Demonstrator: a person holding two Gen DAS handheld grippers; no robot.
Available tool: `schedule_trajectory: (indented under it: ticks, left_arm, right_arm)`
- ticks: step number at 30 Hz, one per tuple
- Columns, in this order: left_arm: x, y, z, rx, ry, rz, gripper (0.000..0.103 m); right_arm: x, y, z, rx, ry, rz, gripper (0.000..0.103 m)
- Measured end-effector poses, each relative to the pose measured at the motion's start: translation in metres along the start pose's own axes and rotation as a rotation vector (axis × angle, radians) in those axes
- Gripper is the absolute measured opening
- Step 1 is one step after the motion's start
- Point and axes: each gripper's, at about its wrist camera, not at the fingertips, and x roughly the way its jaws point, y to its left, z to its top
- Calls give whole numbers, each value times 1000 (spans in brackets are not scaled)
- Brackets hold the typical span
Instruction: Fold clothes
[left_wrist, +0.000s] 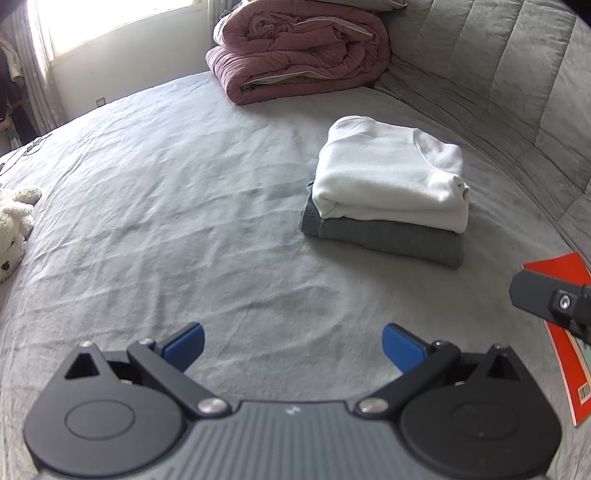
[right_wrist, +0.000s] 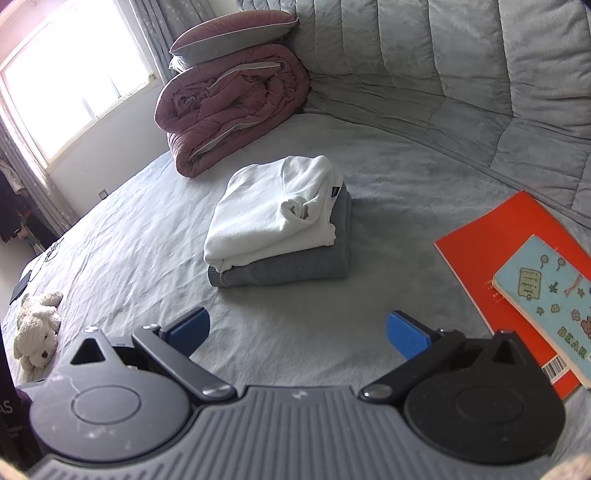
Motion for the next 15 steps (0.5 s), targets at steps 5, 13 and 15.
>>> schedule_trajectory:
  ticks: [5, 13, 15]
  left_arm:
    - [-17, 10, -7, -25, -7, 2, 102]
    - [-72, 34, -32, -34, -13, -7, 102]
    - [-84, 41, -40, -34, -16, -1, 102]
  right_arm:
    - [-13, 12, 2, -71, -33, -12, 103]
    - [-54, 39, -9, -194, -54, -57, 103]
    - [-67, 43, -15, -205, -45, -58, 103]
